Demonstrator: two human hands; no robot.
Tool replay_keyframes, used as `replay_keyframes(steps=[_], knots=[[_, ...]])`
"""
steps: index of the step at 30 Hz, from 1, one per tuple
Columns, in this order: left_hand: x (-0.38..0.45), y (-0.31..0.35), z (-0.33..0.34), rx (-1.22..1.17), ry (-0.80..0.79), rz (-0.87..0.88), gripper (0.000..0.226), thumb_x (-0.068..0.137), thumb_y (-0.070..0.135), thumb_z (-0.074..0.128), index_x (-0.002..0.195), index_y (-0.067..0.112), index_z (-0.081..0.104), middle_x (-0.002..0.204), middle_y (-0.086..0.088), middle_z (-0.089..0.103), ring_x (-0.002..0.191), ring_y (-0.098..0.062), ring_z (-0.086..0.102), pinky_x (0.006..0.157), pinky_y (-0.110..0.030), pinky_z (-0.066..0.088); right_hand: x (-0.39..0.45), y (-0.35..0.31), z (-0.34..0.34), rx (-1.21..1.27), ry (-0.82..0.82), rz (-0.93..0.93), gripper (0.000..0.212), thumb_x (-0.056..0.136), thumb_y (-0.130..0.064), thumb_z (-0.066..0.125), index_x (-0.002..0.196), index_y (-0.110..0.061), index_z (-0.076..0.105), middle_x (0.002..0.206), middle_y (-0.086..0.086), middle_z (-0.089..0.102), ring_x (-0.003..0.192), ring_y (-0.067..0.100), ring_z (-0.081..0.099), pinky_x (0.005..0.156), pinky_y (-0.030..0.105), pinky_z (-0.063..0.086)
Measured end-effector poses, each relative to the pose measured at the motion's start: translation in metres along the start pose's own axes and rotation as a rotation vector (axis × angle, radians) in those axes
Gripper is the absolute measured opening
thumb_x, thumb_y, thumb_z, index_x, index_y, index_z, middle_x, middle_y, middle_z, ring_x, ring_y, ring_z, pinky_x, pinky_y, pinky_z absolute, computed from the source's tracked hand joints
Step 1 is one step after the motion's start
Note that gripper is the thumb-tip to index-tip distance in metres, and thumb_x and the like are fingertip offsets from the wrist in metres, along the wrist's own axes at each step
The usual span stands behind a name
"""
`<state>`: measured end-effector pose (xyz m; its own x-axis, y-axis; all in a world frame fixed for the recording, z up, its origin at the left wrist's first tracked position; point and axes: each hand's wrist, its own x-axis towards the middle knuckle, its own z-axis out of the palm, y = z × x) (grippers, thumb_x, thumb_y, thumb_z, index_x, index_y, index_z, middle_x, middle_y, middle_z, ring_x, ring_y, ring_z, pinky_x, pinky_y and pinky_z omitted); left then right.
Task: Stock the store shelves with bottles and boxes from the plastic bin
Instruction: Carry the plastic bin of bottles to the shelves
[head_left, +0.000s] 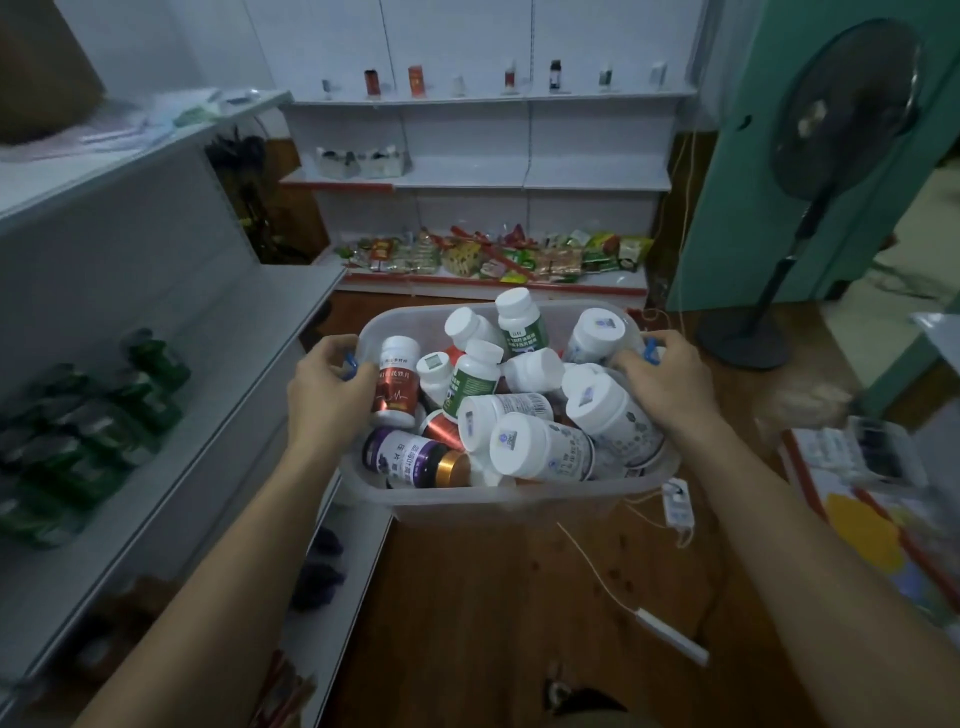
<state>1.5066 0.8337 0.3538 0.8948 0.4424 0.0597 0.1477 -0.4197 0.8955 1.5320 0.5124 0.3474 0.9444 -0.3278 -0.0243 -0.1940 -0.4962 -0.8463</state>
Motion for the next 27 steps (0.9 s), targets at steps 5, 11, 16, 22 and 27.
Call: replay_keyframes(steps=[5, 11, 16, 22, 27], knots=[[0.099, 0.033, 0.059, -0.004, 0.035, -0.002, 0.039, 0.091, 0.036, 0.063, 0.129, 0.032, 0.058, 0.105, -0.003, 0.068, 0.087, -0.018, 0.07, 0.073, -0.042, 0.061, 0.125, -0.025, 0.014, -0.005, -0.036, -0.024, 0.029, 0.092, -0.036, 0.061, 0.117, -0.024, 0.051, 0.104, 0.002, 0.058, 0.091, 0.022, 0.056, 0.081, 0.036, 0.041], [0.214, 0.053, 0.114, 0.0, 0.075, -0.015, 0.039, 0.087, 0.043, 0.063, 0.125, 0.039, 0.058, 0.107, 0.002, 0.065, 0.09, -0.015, 0.068, 0.079, -0.045, 0.061, 0.252, -0.05, 0.047, 0.006, -0.042, -0.021, 0.039, 0.091, -0.036, 0.062, 0.127, -0.02, 0.054, 0.114, 0.002, 0.059, 0.1, 0.024, 0.057, 0.085, 0.037, 0.043], [0.32, 0.049, 0.16, -0.003, 0.068, -0.015, 0.033, 0.088, 0.046, 0.063, 0.12, 0.043, 0.056, 0.103, 0.006, 0.063, 0.091, -0.016, 0.068, 0.079, -0.046, 0.061, 0.362, -0.067, 0.095, 0.004, -0.05, -0.026, 0.04, 0.093, -0.034, 0.062, 0.129, -0.019, 0.054, 0.114, 0.001, 0.057, 0.096, 0.021, 0.054, 0.081, 0.034, 0.038], [0.469, 0.047, 0.205, -0.036, 0.06, -0.011, 0.025, 0.09, 0.048, 0.063, 0.113, 0.05, 0.053, 0.104, 0.004, 0.066, 0.088, -0.014, 0.069, 0.075, -0.043, 0.063, 0.498, -0.105, 0.17, 0.024, -0.065, -0.034, 0.037, 0.092, -0.033, 0.062, 0.125, -0.02, 0.054, 0.115, 0.003, 0.061, 0.095, 0.021, 0.058, 0.078, 0.034, 0.039], [0.601, 0.071, 0.234, -0.042, 0.037, 0.022, 0.033, 0.092, 0.048, 0.062, 0.123, 0.045, 0.054, 0.11, 0.005, 0.063, 0.092, -0.013, 0.069, 0.076, -0.041, 0.062, 0.601, -0.157, 0.212, 0.05, -0.029, -0.028, 0.038, 0.093, -0.028, 0.062, 0.129, -0.018, 0.053, 0.112, 0.002, 0.057, 0.094, 0.021, 0.053, 0.079, 0.032, 0.036]])
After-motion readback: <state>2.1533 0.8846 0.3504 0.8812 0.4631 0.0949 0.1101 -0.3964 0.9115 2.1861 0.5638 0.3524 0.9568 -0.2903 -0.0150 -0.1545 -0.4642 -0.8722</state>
